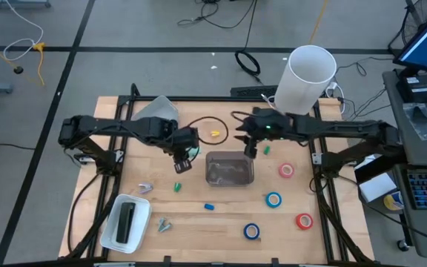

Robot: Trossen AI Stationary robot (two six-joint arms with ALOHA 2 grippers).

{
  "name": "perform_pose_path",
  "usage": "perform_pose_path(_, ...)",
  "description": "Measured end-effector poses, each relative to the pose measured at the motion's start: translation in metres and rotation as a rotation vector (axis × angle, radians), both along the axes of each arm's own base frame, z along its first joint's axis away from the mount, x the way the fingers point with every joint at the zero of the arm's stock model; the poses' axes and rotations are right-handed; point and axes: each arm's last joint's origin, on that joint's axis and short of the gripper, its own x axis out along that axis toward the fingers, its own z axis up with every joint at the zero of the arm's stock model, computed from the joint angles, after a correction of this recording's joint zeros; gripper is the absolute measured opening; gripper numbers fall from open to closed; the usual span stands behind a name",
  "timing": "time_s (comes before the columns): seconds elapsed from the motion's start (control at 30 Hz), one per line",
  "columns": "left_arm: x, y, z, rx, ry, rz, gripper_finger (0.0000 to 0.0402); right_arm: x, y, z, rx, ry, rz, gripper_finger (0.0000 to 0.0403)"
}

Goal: Pick and place Stapler, Stapler remover, tape
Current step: Put the large light green stapler into the white bin

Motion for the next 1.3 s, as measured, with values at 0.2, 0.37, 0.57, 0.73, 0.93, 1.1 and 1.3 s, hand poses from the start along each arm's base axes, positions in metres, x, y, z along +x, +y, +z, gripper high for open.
perform_pose_path(0.2, -0.002, -0.012, 0.002, -0.031, -0.013, 0.059, 0.0126, -0.041, 0.004, -0.007, 0.008, -0.138, -0.035, 0.0111)
perform_pose_path(0.37, -0.009, -0.022, 0.01, -0.063, -0.047, 0.129, 0.0126, -0.066, 0.008, -0.011, -0.013, -0.19, -0.056, 0.0091)
perform_pose_path(0.57, -0.027, -0.038, 0.028, -0.092, -0.121, 0.217, 0.0126, -0.083, 0.012, -0.011, -0.023, -0.229, -0.051, 0.0063)
perform_pose_path(0.73, -0.041, -0.053, 0.04, -0.12, -0.179, 0.301, 0.0126, -0.091, 0.013, -0.022, -0.019, -0.213, -0.049, 0.0046)
perform_pose_path(0.93, -0.053, -0.076, 0.04, -0.198, -0.151, 0.396, 0.0126, -0.099, 0.015, -0.035, 0.006, -0.207, -0.062, 0.0038)
perform_pose_path(1.1, -0.064, -0.094, 0.038, -0.302, -0.061, 0.509, 0.0126, -0.103, 0.016, -0.036, 0.026, -0.227, -0.073, 0.004)
perform_pose_path(1.3, -0.082, -0.122, 0.037, -0.329, -0.017, 0.638, 0.0126, -0.105, 0.016, -0.033, 0.022, -0.246, -0.072, 0.0038)
